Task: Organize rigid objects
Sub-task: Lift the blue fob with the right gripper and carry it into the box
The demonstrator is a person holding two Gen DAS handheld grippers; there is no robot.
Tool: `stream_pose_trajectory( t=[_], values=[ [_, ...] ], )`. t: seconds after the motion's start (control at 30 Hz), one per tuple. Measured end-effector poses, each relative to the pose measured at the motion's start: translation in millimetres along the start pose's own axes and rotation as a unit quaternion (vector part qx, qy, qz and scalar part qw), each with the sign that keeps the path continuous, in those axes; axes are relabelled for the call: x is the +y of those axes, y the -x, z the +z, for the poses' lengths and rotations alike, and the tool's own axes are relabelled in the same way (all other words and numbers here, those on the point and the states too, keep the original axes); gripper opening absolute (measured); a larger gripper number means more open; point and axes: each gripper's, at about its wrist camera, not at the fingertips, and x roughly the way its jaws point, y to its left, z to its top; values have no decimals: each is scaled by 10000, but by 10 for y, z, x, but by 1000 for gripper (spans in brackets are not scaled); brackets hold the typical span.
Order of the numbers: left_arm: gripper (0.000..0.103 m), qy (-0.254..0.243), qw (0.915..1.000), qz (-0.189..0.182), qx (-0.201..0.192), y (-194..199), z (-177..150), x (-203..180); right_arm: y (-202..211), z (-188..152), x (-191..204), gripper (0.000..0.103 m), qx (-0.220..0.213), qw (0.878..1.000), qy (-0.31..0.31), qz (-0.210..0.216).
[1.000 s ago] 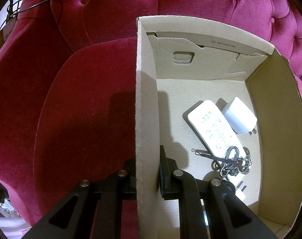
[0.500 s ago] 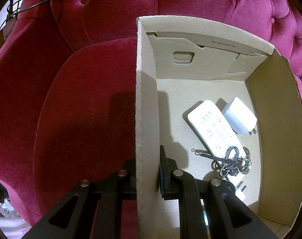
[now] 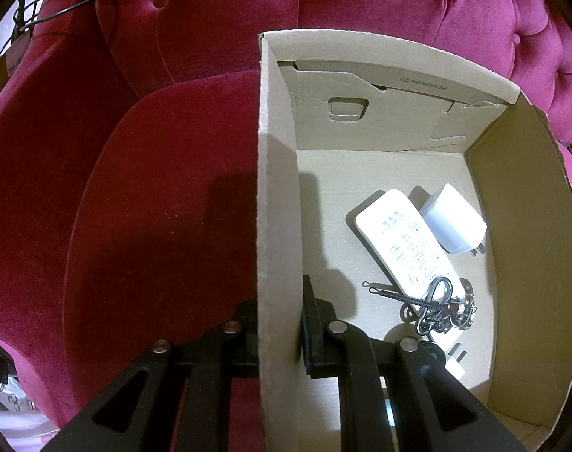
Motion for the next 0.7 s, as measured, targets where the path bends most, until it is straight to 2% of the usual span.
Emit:
stream_pose_trajectory(
  t=[0.7],
  values=[
    [14,-2,10000,-2,0,0,0,2,-196,96,685,26,24,9976,521,459]
  ],
)
